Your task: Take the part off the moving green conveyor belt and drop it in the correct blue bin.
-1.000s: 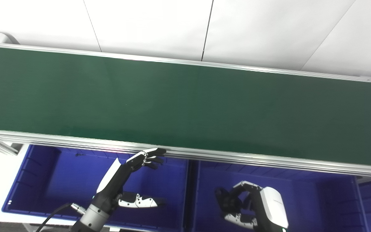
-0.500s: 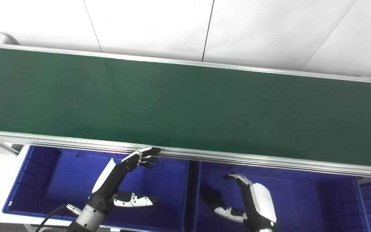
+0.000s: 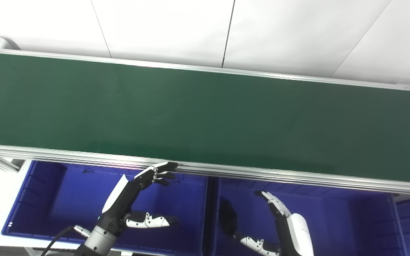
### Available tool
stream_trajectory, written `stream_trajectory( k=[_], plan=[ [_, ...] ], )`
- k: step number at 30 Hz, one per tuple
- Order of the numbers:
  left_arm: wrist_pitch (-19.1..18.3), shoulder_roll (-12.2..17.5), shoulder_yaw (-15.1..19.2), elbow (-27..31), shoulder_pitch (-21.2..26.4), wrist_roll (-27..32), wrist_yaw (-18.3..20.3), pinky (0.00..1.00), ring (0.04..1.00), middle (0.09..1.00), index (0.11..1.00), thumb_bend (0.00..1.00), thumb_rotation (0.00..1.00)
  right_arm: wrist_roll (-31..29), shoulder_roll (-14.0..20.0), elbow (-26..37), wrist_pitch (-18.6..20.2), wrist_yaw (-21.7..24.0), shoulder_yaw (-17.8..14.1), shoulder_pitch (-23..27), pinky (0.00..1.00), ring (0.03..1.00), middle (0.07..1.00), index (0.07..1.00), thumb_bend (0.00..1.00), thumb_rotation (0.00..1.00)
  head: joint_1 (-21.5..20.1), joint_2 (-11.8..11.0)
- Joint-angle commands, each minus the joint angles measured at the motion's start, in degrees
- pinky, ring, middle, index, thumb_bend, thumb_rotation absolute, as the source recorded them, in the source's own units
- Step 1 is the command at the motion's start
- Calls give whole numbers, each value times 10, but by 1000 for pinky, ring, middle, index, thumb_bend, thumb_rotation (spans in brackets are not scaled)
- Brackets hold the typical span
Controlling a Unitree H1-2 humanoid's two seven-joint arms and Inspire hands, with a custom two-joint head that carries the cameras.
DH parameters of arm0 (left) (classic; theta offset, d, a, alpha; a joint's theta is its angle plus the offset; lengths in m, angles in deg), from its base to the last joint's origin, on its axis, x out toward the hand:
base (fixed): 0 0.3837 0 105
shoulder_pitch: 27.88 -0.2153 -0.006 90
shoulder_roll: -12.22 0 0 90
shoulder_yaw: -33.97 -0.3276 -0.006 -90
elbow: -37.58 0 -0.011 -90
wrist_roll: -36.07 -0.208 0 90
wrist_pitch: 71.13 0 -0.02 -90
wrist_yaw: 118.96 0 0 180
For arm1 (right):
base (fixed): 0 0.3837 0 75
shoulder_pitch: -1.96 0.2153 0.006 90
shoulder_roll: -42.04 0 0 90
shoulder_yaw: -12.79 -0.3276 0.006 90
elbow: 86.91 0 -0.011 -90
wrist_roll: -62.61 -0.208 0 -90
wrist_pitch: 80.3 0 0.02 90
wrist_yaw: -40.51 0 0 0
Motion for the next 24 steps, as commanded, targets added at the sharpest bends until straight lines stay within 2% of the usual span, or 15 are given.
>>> stream_trajectory(
  k=[1,4,7,10,18,24],
  plan=[
    [9,1,4,9,-1,4,6,658,739,804,800,594,258,-40,-2,14,-53,-19,6,-5,728,790,802,789,711,380,2,-2],
    [9,0,5,6,1,2,6,656,739,805,798,595,260,-73,0,15,-56,-26,21,-1,701,767,791,784,719,408,3,-4],
    [9,2,4,2,3,1,8,660,742,809,799,589,227,-129,12,6,-56,-29,55,14,689,762,790,796,761,478,5,-7],
    [9,2,2,-2,6,0,8,663,746,815,797,591,219,-160,16,-1,-56,-31,79,23,693,764,797,809,790,495,7,-10],
    [9,2,-2,-9,11,-2,13,678,763,823,803,595,222,-179,12,-25,-56,-74,123,41,693,772,809,825,814,484,10,-13],
    [9,1,-4,-16,12,1,18,683,769,826,804,598,236,-183,13,-32,-56,-79,128,48,706,800,840,841,826,498,14,-14]
  ],
)
